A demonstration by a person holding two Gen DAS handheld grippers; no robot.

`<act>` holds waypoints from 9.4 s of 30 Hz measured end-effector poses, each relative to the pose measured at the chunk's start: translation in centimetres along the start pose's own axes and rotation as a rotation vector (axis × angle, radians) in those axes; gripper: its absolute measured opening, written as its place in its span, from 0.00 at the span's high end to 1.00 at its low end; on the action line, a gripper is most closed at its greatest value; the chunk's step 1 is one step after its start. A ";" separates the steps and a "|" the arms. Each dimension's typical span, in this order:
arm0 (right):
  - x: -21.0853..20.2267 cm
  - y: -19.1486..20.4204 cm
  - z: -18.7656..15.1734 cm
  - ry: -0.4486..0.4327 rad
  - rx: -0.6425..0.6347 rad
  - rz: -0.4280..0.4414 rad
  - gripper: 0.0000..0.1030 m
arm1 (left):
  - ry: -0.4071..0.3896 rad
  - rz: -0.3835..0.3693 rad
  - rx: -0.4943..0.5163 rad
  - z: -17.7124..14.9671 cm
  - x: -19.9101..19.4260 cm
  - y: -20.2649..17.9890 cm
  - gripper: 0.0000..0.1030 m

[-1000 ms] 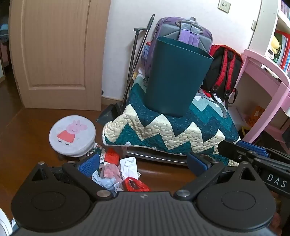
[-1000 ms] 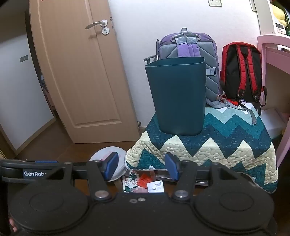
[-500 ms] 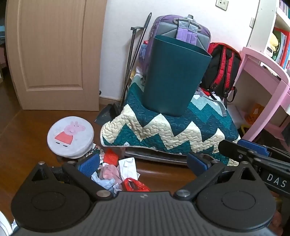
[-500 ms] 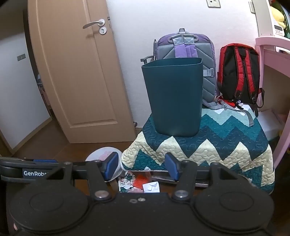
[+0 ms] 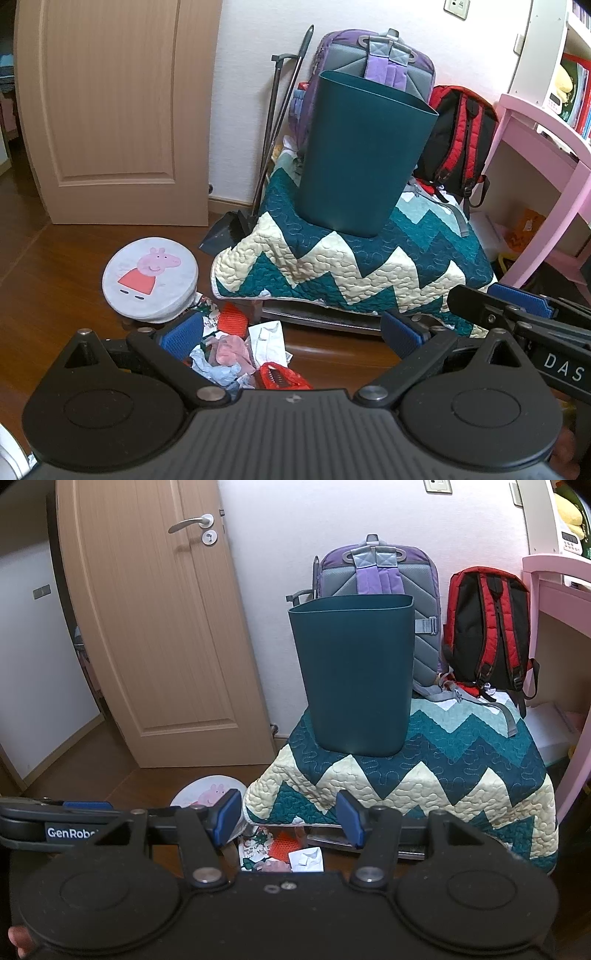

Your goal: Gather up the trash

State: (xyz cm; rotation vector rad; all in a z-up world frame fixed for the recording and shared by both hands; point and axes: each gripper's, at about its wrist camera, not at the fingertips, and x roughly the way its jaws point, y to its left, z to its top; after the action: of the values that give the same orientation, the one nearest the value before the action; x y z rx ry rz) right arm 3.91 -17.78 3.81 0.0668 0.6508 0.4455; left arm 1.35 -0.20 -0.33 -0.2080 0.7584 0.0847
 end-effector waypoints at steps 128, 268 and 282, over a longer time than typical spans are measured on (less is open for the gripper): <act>45.9 -7.5 -31.0 1.034 -0.389 0.089 0.48 | 0.603 -0.220 0.884 -17.6 50.9 12.8 0.27; 9.1 -6.1 14.5 0.092 -0.192 0.077 0.52 | -0.055 -0.221 0.277 19.1 5.5 -5.1 0.18; 18.3 -6.6 3.0 0.306 -0.020 0.193 0.49 | 0.151 -0.263 0.115 10.7 15.1 3.0 0.03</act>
State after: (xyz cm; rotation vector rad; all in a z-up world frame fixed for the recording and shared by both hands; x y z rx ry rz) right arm 21.15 -15.78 -5.56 0.0428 0.9450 0.6562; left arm 19.03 5.10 -3.61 -0.2040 0.8774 -0.2257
